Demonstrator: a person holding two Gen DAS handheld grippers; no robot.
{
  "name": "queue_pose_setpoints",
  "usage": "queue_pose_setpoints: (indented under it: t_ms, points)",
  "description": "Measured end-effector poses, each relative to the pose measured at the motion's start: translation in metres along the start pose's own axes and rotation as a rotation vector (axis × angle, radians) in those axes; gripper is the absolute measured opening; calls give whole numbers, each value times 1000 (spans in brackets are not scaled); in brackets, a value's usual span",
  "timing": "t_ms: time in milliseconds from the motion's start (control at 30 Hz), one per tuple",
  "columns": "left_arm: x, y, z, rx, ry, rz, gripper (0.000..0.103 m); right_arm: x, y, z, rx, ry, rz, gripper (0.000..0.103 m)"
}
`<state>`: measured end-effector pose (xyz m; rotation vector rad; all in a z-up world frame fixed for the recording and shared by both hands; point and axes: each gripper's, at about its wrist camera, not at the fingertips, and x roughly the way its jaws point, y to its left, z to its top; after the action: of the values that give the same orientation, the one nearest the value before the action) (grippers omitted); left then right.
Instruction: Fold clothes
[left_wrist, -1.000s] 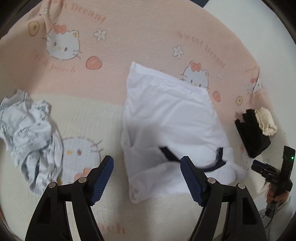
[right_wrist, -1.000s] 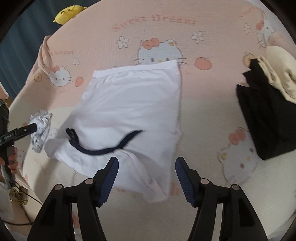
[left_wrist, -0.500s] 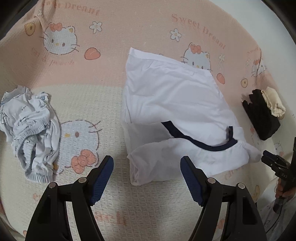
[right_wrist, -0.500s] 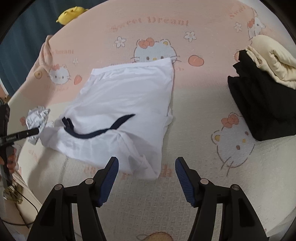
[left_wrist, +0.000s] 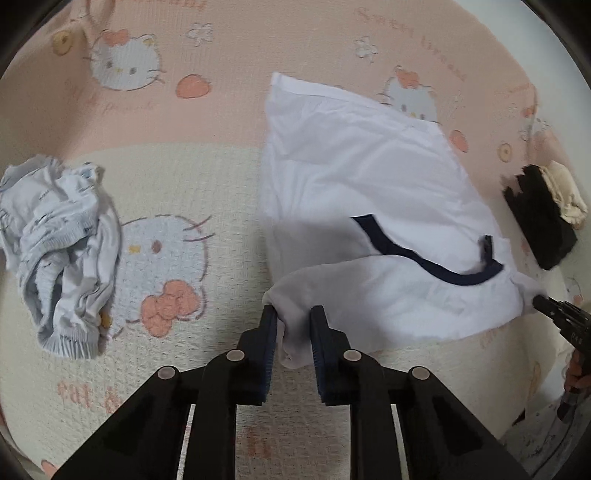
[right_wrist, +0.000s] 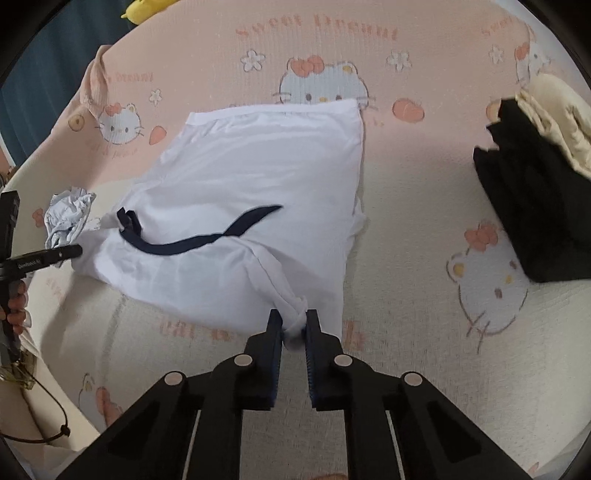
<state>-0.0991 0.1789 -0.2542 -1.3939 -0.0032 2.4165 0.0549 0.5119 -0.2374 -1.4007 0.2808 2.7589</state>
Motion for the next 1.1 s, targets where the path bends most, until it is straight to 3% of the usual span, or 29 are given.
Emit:
queue_pose_setpoints:
  t_ms: [300, 633, 733, 833, 900, 933, 1000, 1100]
  points:
    - [18, -1, 11, -3, 17, 39, 14, 23, -39, 11, 222, 32, -21, 7]
    - [34, 4, 18, -26, 40, 49, 15, 47, -39, 16, 199, 61, -48, 7]
    - [36, 13, 21, -129, 64, 22, 20, 46, -43, 15, 221, 57, -49, 7]
    - [31, 28, 23, -282, 94, -53, 31, 43, -44, 13, 242, 52, -58, 22]
    - [24, 37, 24, -368, 95, -106, 50, 39, -46, 13, 260, 54, -84, 52]
    - [17, 39, 24, -386, 75, -114, 63, 35, -44, 12, 251, 47, -105, 57]
    - [5, 38, 24, -375, 46, -106, 66, 27, -39, 11, 220, 25, -154, 61]
    - [-11, 27, 25, -282, 22, -57, 66, 10, -17, 9, 72, -10, -231, 62]
